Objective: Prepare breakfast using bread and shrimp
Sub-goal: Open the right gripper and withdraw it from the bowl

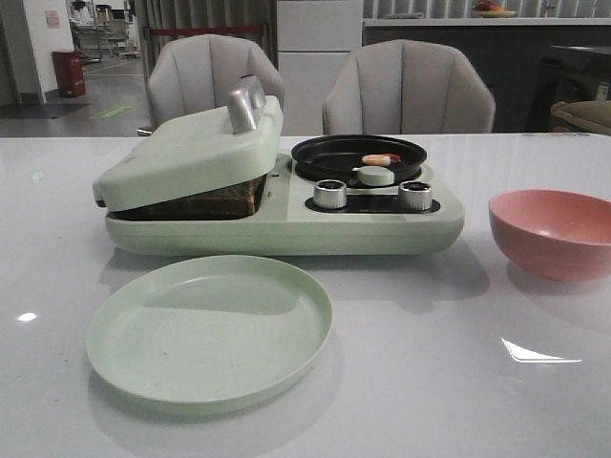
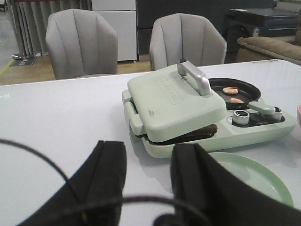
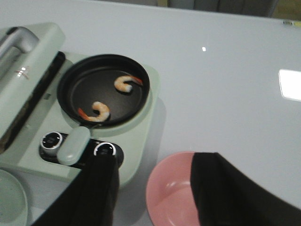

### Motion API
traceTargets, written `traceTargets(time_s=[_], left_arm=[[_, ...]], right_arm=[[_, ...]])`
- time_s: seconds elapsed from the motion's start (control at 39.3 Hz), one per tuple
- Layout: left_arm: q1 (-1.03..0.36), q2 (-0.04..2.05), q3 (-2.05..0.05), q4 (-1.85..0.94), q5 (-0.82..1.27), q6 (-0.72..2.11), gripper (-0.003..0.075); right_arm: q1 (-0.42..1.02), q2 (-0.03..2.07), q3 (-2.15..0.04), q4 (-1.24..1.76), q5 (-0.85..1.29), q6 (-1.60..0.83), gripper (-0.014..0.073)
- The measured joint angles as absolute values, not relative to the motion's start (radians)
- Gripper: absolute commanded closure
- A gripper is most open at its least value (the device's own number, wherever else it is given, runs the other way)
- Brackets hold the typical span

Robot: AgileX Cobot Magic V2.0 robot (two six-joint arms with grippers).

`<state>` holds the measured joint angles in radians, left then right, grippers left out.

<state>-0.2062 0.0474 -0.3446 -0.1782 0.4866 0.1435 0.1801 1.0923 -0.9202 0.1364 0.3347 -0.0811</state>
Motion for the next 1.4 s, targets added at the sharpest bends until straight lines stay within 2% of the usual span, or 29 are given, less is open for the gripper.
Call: traceTargets(time_s=[0.13,0.31,0.56,0.71,0.87,0.97,1.09,1.17,1.4], left_arm=[[-0.206,0.047,-0.345,-0.178,0.487,0.144,0.041],[-0.206,0.047,-0.345,-0.178,0.487,0.144,0.041],[-0.206,0.047,-0.345,-0.178,0.487,0.144,0.041],[-0.206,0.047,-0.345,-0.178,0.487,0.144,0.041],[-0.206,0.047,-0.345,-0.178,0.487,0.144,0.041],[-0.206,0.047,-0.345,-0.178,0.487,0.144,0.041],[-0.206,0.047,-0.345,-0.178,0.487,0.144,0.041],[-0.206,0.047,-0.345,-0.178,0.487,0.144,0.041],[-0.206,0.047,-0.345,-0.178,0.487,0.144,0.041]], right_arm=[[0.258,0.947,-0.803,0.14,0.232,-0.081,0.0129],[0.336,0.769,-0.685,0.143,0.192,-0.081,0.013],[0.345,0.471,-0.429,0.164,0.059,-0.081,0.013],[0.345,0.305,-0.293,0.198,0.052,-0.081,0.013],[0.345,0.229,-0.214,0.2,0.049,-0.081,0.0132],[0.345,0.225,-0.187,0.2,0.047,-0.081,0.0219],[0.345,0.225,-0.176,0.2,0.045,-0.079,0.0473],[0.345,0.225,-0.175,0.2,0.043,-0.079,0.0437],[0.345,0.224,-0.175,0.2,0.042,-0.079,0.0436]])
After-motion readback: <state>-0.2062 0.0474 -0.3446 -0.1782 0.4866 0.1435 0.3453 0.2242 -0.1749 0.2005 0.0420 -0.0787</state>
